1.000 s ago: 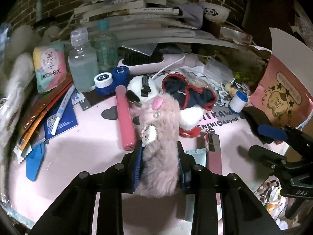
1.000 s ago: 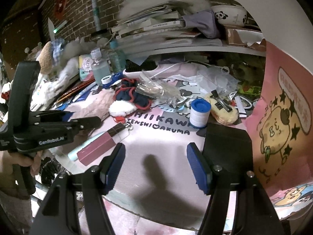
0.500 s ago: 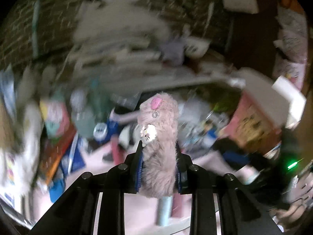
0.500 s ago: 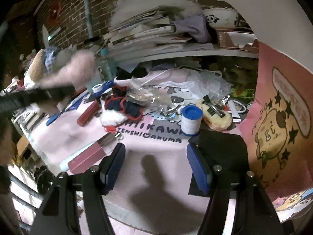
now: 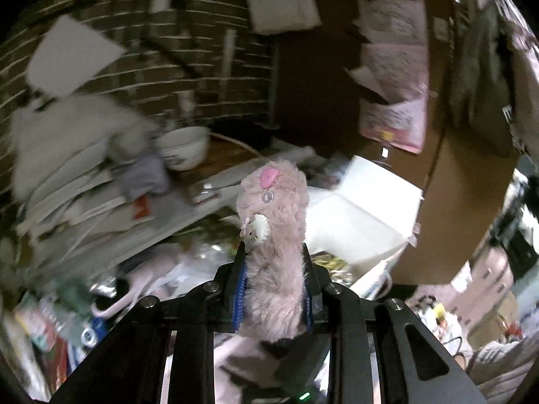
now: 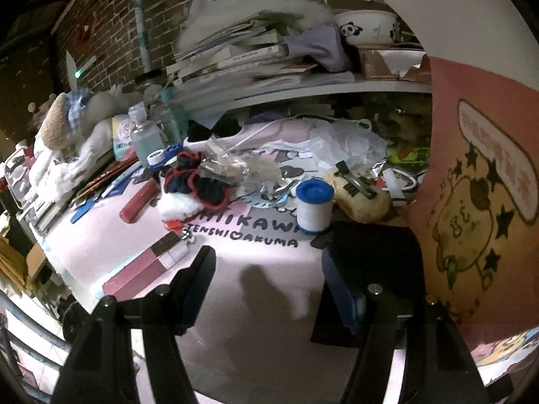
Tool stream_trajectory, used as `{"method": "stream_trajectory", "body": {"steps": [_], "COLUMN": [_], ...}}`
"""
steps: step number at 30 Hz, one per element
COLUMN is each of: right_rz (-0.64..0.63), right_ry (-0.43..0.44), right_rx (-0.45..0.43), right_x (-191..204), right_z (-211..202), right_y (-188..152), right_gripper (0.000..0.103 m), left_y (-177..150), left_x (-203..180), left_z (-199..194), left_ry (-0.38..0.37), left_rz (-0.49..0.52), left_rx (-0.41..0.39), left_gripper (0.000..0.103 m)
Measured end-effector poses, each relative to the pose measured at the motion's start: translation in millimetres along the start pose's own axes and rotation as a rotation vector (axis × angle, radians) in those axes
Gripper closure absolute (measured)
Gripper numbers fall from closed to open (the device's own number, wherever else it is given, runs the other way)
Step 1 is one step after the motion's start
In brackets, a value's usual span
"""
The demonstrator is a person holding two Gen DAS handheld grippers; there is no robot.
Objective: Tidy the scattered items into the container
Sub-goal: 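Carry the pink plush toy into the white box with the left gripper and release, then return the left tool to the table while the right gripper moves toward the pink rectangular case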
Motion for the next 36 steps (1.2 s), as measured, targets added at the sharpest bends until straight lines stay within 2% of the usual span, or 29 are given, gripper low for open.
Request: {"method": "stream_trajectory", "body": {"steps": [4,5,8,12,19,24,28,29,31,33,36], "right_rz": [-0.001,-0.001,0.006,0.002,0.009,0.011,0.01,0.01,0.009,0.01,0.011], "right_ry": [-0.001,0.002,0.014,0.014,0.023,0.024,0.024,0.023,0.022,0.023,0.023], "right_rx": [-0.024,-0.024,-0.027,-0.031,-0.033,-0.035,-0.034,-0.034,-0.034,-0.034,-0.034], "right_x": [0,0,0,1,1,0,1,1,0,0,1], "right_z": [0,0,1,1,2,2,2,2,2,2,2], "right_y": [-2,-2,-4,-5,-6,-7,-7,-7,-7,-7,-7], "right_gripper": [0.039,0.035,0.034,0.034,0.034,0.034,0.034,0.034,0.034,0.034,0.034], "left_y": [18,21,30,38,32,26,24,24,26,28,30], "left_x": [-33,-40,-52,-60,-66,-68,-68,-69,-69,-70,-72], "left_z": [17,23,44,74,126,141,145,145,144,138,129], "left_ry": [-0.026,-0.031,-0.046,0.009,0.047,0.111,0.118,0.12,0.121,0.123,0.12], "left_rz": [0.08,0.093,0.116,0.137,0.168,0.195,0.192,0.193,0.196,0.204,0.211], "left_rx": [0.06,0.08,0.155,0.271,0.466,0.532,0.552,0.55,0.532,0.497,0.464], "left_gripper": [0.083,0.083,0.083,0.083,0.082,0.079,0.076,0.069,0.041,0.03,0.028]}}
Point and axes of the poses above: each gripper's, at about its wrist camera, not at the fingertips, and z roughly the way its jaws point, x to its left, y to its top, the point moved 5 cm from there along z, roughly the way its jaws point, and after that the axes turned 15 degrees about x, right-handed, at the moved point
